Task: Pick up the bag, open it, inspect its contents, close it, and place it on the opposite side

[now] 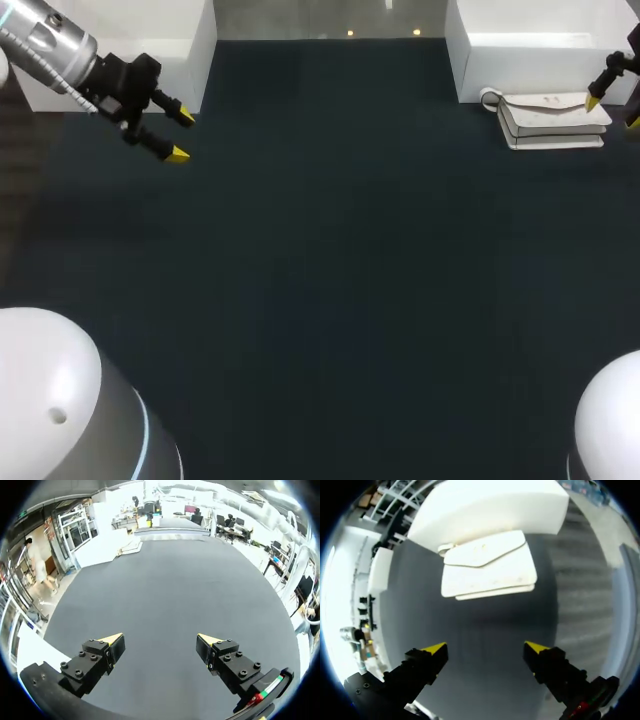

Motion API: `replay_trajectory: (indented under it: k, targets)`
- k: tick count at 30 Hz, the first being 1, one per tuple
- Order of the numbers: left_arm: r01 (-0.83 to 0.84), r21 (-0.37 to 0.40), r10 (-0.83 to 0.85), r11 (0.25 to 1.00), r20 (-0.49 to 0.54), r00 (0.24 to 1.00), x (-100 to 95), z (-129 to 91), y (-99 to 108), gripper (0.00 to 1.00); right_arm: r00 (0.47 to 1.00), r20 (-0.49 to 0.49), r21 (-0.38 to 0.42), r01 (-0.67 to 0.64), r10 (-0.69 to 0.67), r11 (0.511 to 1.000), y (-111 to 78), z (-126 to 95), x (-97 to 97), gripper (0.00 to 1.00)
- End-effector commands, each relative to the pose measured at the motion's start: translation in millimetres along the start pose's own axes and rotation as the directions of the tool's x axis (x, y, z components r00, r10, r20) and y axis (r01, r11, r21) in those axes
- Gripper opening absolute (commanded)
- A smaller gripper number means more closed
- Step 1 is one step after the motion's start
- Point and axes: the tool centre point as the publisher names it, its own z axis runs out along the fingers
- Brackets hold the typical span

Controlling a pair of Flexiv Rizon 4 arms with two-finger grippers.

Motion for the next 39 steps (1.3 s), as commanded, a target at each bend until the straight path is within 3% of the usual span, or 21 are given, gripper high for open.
replay_trajectory:
  k: [1,11,20,39]
  targets:
    - [-0.019,0.065,0.021,0.998,-0.025,0.999,-13.1,12,3,1.00,0.999,-0.042,0.043,-0.005,0.007,0.999,12.6,1,-9.2,1.00]
    - [0.015,0.049,-0.013,0.999,-0.041,0.999,-24.9,31,1,1.00,0.997,-0.067,0.045,-0.023,0.026,0.999,27.0,10,-24.8,1.00]
    - [0.015,0.049,-0.013,0.999,-0.041,0.999,-24.9,31,1,1.00,0.990,-0.132,0.040,-0.037,0.042,0.999,43.8,22,-45.4,1.00]
    - [0.015,0.049,-0.013,0.999,-0.041,0.999,-24.9,31,1,1.00,0.951,-0.297,0.024,-0.086,0.089,0.996,104.5,41,-76.4,1.00]
